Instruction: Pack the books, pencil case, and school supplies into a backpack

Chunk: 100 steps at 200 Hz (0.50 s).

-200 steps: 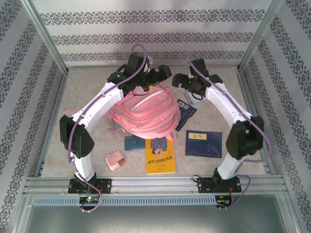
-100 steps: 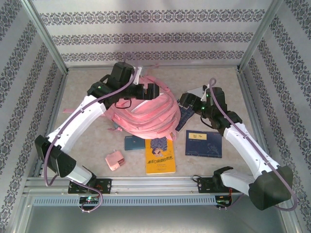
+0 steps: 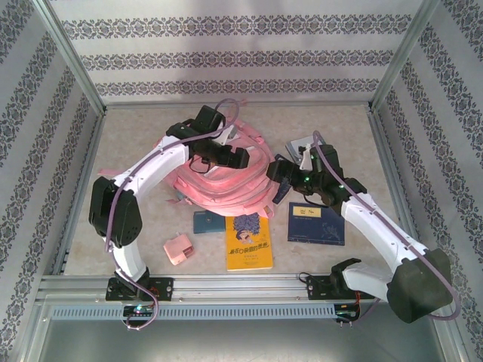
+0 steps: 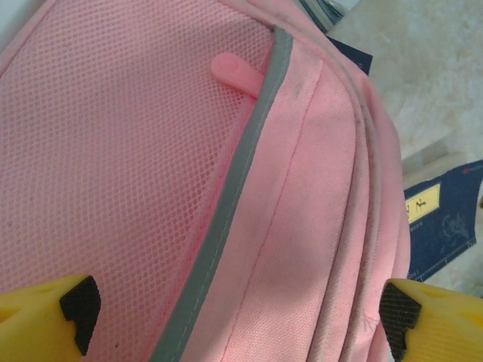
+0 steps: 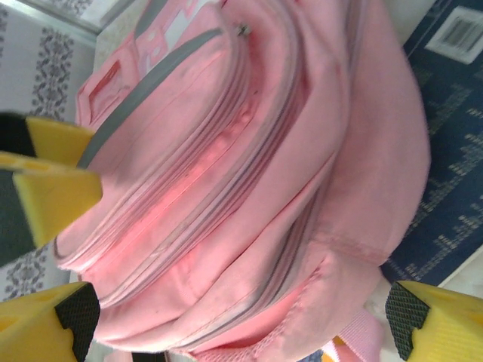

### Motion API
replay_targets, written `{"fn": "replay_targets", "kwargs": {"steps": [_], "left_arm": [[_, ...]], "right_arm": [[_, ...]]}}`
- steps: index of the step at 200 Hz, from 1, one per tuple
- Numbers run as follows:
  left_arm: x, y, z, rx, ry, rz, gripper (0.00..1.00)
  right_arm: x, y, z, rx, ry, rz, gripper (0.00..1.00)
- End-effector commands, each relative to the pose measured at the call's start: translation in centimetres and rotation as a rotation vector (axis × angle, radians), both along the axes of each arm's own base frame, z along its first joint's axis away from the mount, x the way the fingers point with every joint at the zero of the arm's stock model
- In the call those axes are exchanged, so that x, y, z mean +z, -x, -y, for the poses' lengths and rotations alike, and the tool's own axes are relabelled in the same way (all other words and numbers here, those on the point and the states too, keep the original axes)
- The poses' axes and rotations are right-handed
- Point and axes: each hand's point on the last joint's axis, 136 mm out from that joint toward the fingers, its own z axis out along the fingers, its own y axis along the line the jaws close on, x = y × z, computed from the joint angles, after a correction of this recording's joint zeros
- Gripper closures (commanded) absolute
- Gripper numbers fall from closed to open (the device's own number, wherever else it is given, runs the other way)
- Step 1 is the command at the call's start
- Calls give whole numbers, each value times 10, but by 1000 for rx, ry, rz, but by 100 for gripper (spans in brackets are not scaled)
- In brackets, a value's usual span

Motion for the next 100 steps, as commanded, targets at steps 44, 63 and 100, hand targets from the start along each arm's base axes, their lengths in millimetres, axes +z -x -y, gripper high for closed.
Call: {"fn": "replay_targets", "kwargs": {"steps": [44,63,100], "left_arm": [[-7,16,16,-120,111,-87,31],[-10,16,17,-114,143,-114,43],[-20,14,14,-105,123,-137,50]], "right_arm": [[10,8,-26,106,22,20,7],[13,9,-31,113,24,26,9],[14,14,-33,125,48,32,12]]}}
